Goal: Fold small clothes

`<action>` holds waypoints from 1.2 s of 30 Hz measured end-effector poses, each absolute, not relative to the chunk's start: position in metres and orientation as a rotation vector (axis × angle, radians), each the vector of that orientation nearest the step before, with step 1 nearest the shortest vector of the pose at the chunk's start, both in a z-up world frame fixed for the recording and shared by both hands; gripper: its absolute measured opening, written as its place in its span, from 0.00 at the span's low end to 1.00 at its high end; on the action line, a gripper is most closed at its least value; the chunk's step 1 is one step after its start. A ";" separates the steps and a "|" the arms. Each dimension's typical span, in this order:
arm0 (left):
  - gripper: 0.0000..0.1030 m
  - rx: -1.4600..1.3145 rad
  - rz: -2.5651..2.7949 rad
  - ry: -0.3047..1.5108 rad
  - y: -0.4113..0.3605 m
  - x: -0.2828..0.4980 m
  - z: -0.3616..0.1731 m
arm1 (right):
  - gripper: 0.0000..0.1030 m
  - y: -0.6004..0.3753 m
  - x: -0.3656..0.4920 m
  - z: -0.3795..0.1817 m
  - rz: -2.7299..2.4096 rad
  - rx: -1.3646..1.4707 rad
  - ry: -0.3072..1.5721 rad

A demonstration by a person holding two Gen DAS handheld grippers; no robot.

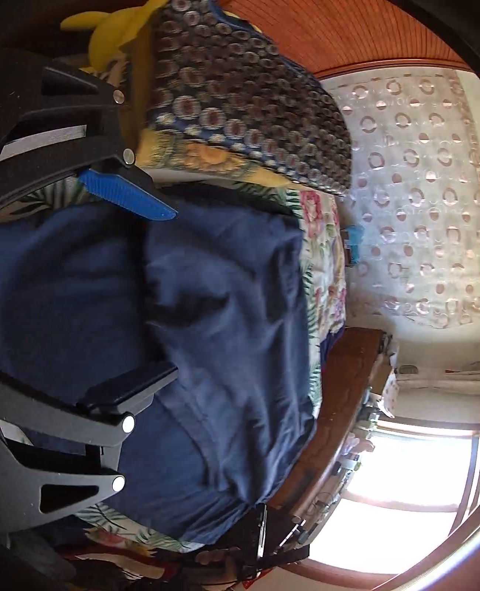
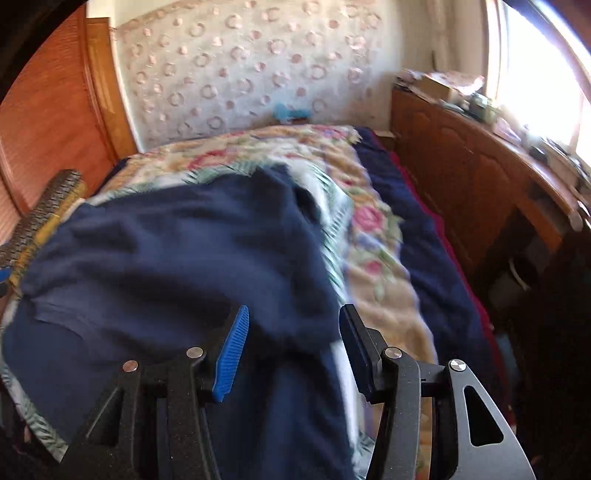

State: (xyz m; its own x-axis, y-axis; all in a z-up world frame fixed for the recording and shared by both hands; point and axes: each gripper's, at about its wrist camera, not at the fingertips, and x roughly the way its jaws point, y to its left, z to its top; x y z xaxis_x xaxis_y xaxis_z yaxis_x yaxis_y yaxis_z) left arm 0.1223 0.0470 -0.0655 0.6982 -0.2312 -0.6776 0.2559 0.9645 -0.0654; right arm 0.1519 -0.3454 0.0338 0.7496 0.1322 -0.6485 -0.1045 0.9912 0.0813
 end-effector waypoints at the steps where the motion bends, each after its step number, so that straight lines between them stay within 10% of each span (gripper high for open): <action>1: 0.77 0.033 -0.265 0.762 0.048 0.121 -0.070 | 0.51 -0.352 0.154 0.030 0.124 0.061 0.722; 8: 0.77 -0.012 -0.215 0.823 0.061 0.121 -0.088 | 0.46 -0.359 0.176 0.035 0.151 0.130 0.748; 13: 0.77 -0.035 -0.196 0.843 0.067 0.122 -0.095 | 0.11 -0.345 0.180 0.031 0.141 0.110 0.741; 21: 0.77 -0.054 -0.183 0.864 0.072 0.126 -0.101 | 0.08 -0.324 0.164 0.005 0.174 0.066 0.698; 27: 0.50 -0.085 -0.196 0.838 0.076 0.126 -0.092 | 0.08 -0.327 0.169 -0.006 0.155 0.079 0.708; 36: 0.46 -0.203 -0.170 0.847 0.086 0.144 -0.086 | 0.08 -0.311 0.169 -0.002 0.121 0.014 0.708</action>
State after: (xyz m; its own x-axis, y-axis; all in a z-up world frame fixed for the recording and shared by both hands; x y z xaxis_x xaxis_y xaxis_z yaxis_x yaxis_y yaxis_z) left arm 0.1440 0.0860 -0.0861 0.6508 -0.2291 -0.7239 0.0679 0.9671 -0.2450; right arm 0.1694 -0.3112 -0.0019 0.7527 0.1154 -0.6482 -0.1061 0.9929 0.0536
